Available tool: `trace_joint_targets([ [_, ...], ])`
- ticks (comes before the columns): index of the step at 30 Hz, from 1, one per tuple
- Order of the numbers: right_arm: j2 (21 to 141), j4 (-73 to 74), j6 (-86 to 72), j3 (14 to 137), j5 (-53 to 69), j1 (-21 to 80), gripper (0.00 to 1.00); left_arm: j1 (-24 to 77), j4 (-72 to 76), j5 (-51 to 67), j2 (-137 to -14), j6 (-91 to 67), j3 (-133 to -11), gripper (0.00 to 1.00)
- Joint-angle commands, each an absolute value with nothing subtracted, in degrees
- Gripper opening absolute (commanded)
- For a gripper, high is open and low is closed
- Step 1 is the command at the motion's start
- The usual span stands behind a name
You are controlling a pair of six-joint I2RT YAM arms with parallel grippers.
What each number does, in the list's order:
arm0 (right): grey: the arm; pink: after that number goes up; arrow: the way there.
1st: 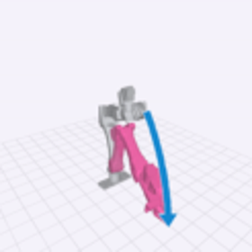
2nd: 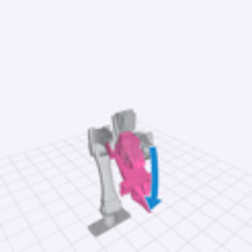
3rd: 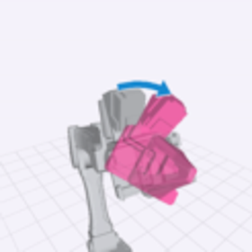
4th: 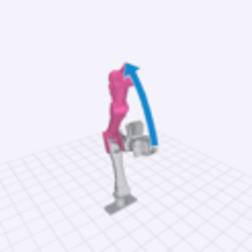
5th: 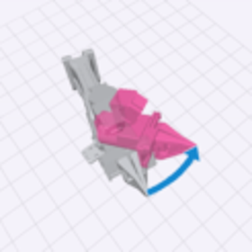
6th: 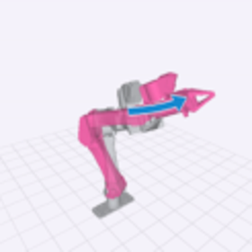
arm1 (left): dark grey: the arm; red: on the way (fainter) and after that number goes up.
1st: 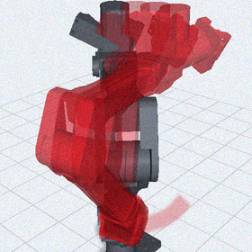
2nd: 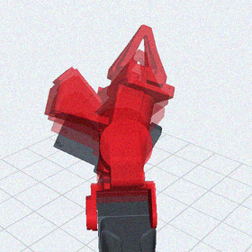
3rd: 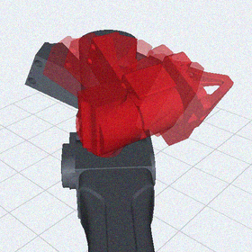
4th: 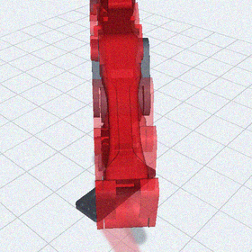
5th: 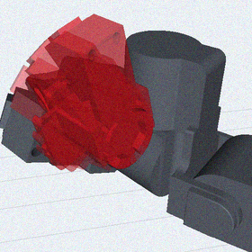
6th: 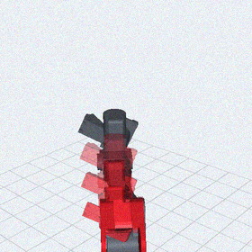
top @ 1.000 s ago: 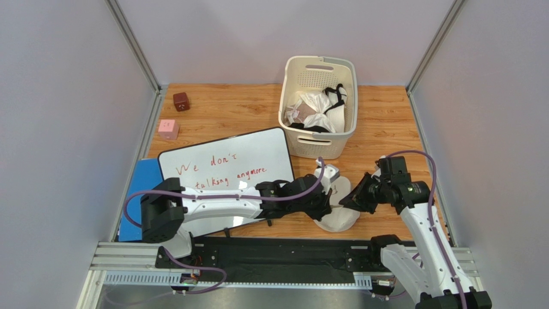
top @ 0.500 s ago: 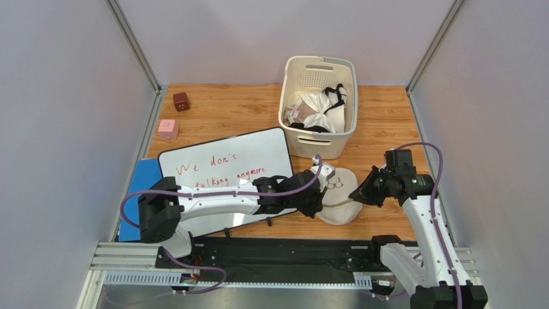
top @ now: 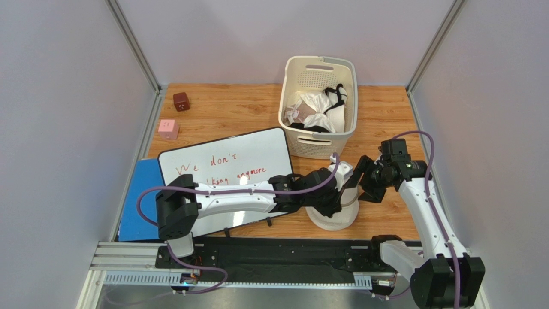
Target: Place the bra in the laundry bag and zip it closed
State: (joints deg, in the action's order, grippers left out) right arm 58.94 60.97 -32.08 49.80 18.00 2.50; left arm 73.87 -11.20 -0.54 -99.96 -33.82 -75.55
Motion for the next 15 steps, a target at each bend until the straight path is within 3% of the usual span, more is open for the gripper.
trace_joint_targets([
  [1,52.7,65.4,-30.8,51.9,8.8,2.7,0.77,73.0,-8.6,-1.5,-102.0,-35.7,-78.2,0.00],
  [3,49.1,67.9,-31.9,51.2,8.2,2.7,0.83,72.9,-8.5,-1.5,-102.3,-35.6,-78.2,0.00],
  [8,44.9,69.5,-36.6,47.3,15.0,3.7,0.81,72.9,-8.0,-1.1,-101.7,-35.5,-77.9,0.00],
  [15,44.8,62.8,-42.5,44.4,18.9,6.3,0.58,73.0,-6.9,2.5,-101.8,-36.2,-78.5,0.00],
])
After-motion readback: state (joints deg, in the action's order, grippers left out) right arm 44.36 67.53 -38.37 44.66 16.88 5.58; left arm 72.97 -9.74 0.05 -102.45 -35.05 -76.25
